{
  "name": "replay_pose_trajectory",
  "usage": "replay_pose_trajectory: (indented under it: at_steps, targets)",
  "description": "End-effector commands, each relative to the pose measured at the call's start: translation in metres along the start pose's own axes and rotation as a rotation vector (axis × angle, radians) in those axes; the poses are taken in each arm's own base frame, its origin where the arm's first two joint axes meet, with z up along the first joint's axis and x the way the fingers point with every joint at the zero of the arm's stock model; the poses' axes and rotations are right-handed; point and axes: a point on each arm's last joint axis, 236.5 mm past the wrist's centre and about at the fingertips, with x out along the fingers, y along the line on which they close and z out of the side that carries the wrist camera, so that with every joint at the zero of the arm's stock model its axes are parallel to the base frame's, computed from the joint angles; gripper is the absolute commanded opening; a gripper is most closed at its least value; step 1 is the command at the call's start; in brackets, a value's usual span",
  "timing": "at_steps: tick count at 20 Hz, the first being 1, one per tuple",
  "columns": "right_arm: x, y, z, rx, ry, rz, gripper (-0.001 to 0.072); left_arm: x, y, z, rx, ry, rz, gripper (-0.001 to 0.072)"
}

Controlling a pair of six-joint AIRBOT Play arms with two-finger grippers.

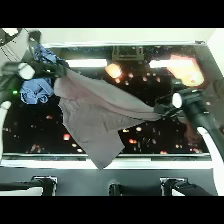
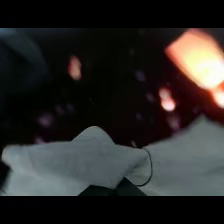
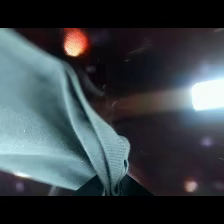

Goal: Fold the shirts.

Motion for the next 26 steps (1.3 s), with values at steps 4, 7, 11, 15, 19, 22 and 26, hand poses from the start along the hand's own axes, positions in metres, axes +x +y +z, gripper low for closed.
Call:
replay_pose_trajectory:
  at_steps: [4,7,11,15,19,22,26]
  targets:
    - [0.065,0.030,-0.003,0.112,0.036,0.077,0.0061,0.034,-0.026,-0.113,-0.136,0.454,-0.118,0.0720]
    - [0.060,0.023,-0.019,0.033,0.099,0.050,0.0061,-0.007,-0.009,-0.161,-0.127,0.714,-0.132,0.0720]
    - [0.056,0.017,-0.052,0.015,0.236,0.025,0.0063,-0.046,-0.001,-0.202,-0.213,0.766,-0.197,0.0716]
    - [0.054,0.031,-0.056,-0.017,0.256,0.090,0.0063,-0.073,-0.001,-0.298,-0.353,0.824,-0.187,0.0714]
    - [0.051,0.043,-0.060,-0.032,0.272,0.142,0.0063,-0.062,-0.043,-0.339,-0.588,0.768,-0.299,0.0709]
    - [0.051,0.044,-0.062,-0.041,0.277,0.152,0.0063,-0.049,-0.070,-0.352,-0.654,0.753,-0.339,0.0707]
    - [0.050,0.048,-0.063,-0.031,0.283,0.168,0.0063,-0.023,-0.079,-0.354,-0.637,0.688,-0.284,0.0447]
